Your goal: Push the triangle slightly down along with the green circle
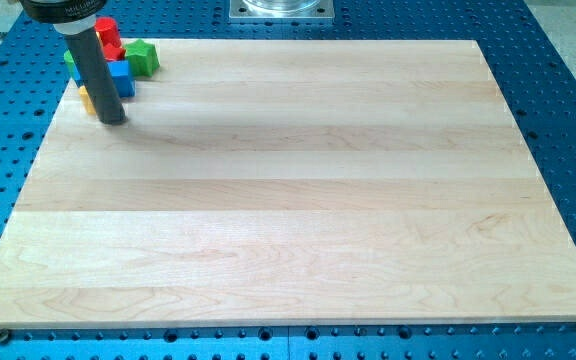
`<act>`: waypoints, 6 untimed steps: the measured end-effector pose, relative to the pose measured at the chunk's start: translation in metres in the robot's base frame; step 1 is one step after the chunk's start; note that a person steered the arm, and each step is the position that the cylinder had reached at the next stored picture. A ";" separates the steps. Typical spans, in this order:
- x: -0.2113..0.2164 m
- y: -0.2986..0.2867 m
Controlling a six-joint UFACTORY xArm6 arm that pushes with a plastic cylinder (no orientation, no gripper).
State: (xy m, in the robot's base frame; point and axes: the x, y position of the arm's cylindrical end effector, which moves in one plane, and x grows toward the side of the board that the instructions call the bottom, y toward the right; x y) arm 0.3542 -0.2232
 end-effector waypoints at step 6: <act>-0.067 -0.082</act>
State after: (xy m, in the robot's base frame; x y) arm 0.2876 -0.3051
